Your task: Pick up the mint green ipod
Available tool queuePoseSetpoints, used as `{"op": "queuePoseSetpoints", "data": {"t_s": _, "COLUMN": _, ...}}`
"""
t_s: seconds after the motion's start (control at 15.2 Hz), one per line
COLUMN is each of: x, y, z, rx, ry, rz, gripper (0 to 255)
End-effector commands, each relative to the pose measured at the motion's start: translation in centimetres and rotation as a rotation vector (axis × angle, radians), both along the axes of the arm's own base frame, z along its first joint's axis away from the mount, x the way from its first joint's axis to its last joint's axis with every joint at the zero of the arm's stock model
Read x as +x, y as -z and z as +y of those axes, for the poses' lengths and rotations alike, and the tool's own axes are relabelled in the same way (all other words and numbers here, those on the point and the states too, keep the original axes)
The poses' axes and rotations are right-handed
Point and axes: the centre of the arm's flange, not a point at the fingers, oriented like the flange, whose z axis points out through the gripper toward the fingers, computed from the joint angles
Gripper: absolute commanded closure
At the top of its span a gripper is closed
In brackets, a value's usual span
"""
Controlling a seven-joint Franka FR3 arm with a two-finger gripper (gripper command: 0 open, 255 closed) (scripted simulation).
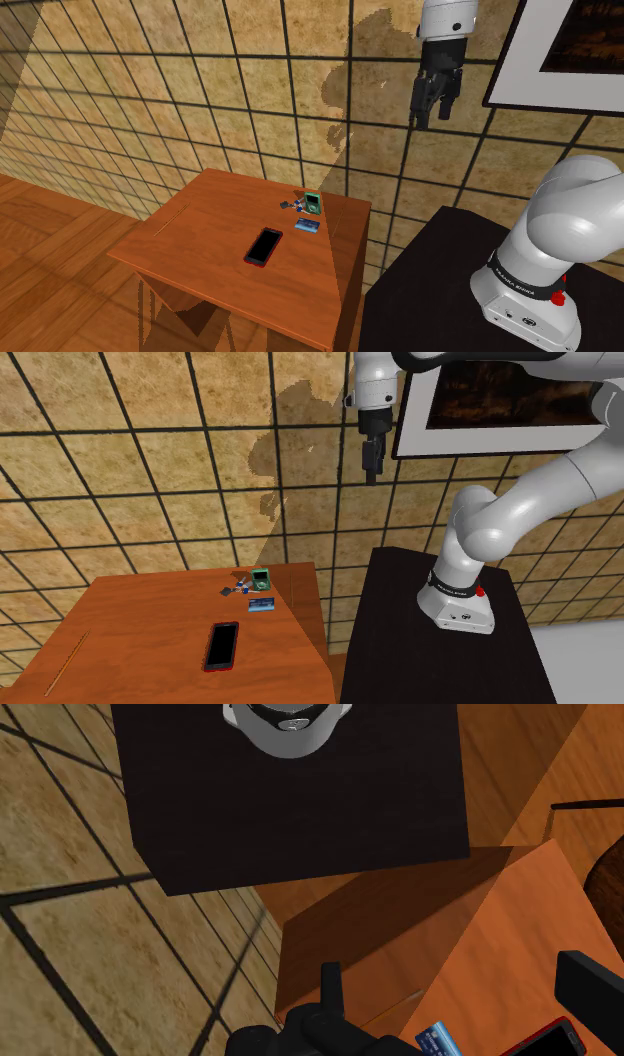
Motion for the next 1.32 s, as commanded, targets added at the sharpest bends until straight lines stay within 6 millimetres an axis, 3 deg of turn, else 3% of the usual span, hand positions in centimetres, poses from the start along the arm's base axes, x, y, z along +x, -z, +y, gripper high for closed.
{"op": "queuePoseSetpoints", "data": {"t_s": 0.0, "x": 0.0, "y": 0.0, "z": 0.0, "rx": 0.000, "ry": 0.000, "rz": 0.000, "gripper": 0}}
{"op": "queuePoseSetpoints", "data": {"t_s": 0.66, "x": 7.2, "y": 9.3, "z": 5.0, "rx": -0.042, "ry": 0.149, "rz": -0.031, "gripper": 0}}
{"op": "queuePoseSetpoints", "data": {"t_s": 1.25, "x": 14.6, "y": 17.7, "z": 8.1, "rx": -0.079, "ry": 0.283, "rz": -0.058, "gripper": 0}}
